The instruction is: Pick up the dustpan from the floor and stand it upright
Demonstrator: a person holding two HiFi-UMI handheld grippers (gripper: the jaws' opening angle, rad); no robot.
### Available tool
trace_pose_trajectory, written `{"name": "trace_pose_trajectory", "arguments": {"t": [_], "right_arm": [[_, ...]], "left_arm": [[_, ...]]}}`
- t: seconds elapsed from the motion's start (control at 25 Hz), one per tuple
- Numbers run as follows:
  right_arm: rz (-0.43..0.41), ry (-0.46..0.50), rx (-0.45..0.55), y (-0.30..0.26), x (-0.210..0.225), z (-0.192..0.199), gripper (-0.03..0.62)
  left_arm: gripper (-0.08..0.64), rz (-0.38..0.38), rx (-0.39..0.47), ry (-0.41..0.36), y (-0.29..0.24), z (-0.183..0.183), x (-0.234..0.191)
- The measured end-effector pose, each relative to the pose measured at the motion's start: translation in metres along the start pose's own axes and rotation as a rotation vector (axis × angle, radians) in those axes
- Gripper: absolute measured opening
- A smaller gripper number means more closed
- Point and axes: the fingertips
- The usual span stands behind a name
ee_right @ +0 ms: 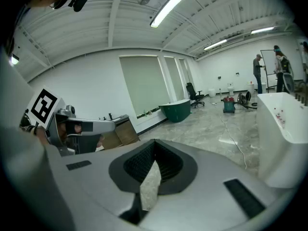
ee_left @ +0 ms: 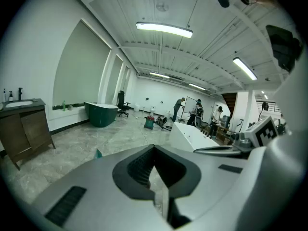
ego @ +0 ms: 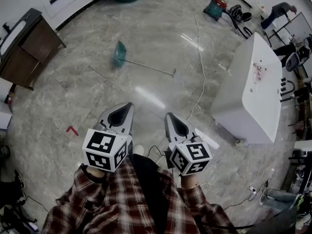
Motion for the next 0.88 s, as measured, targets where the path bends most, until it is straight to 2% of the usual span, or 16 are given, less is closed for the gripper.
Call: {"name": "trace_pose_trajectory", "arguments": {"t": [0.2, 0.44, 0.88], "right_arm": [[-0.012, 0.009, 0.0, -0.033, 0.004, -0.008, 0.011], [0.005, 0.013, -0.026, -0.086, 0.008, -0.032, 0.011], [0.065, 0.018, -0.018, -0.202, -0.002, -0.082, 0.011]], "left_arm": [[0.002, -0.014, 0.012, 0.005, -0.02, -0.012, -0.028], [0.0, 0.015, 0.011, 0.012, -0.056, -0.039, -0.066], [0.002, 0.076, 0.018, 0.005, -0.112, -0.095, -0.168]]}}
Point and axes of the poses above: the fingertips, and each gripper's own axes: y backward along the fingers, x to its right, z out of its underside, and after that the axes turned 8 degrees about z, right-handed
